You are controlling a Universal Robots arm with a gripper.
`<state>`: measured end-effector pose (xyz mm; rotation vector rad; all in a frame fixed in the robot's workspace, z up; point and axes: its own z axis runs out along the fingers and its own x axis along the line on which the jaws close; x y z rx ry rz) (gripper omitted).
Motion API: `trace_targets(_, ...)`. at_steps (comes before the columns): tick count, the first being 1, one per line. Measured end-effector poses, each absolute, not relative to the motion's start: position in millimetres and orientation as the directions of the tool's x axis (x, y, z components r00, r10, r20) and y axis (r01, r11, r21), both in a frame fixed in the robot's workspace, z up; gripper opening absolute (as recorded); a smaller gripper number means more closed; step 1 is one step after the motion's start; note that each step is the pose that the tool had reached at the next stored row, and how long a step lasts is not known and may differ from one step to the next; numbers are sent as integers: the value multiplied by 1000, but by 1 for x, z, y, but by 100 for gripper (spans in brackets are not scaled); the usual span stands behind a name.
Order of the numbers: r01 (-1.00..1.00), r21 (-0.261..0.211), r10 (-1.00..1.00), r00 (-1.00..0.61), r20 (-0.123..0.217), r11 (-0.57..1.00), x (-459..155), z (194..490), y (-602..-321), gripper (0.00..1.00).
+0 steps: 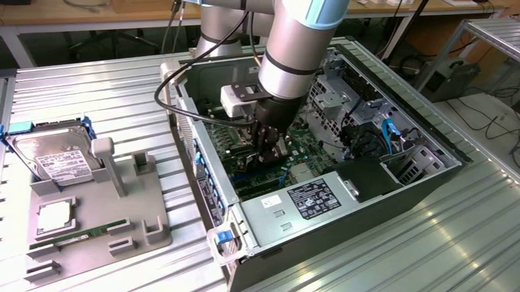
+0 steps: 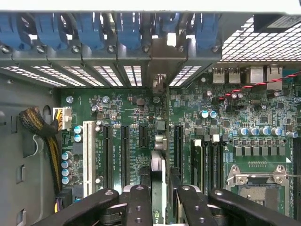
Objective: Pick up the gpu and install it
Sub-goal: 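Insert the gpu into the slot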
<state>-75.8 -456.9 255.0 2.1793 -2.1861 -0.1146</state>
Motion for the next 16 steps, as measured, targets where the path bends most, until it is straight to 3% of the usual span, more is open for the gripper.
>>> trace_targets(4, -996, 90, -1000, -4, -16, 2, -76, 254, -457, 27)
trace_targets(5, -996, 90, -1000, -4, -16, 2, -76, 255, -457, 34)
trace_targets(7, -996, 90, -1000, -4, -15, 2, -76, 259, -457, 34)
trace_targets(12, -996, 90, -1000, -4, -15, 2, -76, 287, -456, 34)
trace_targets(13, -996, 90, -1000, -4, -15, 2, -76, 293, -456, 25)
trace_targets(14, -996, 90, -1000, -4, -16, 2, -76, 294, -455, 25)
trace_targets(16, -996, 90, -1000, -4, -15, 2, -76, 294, -454, 13)
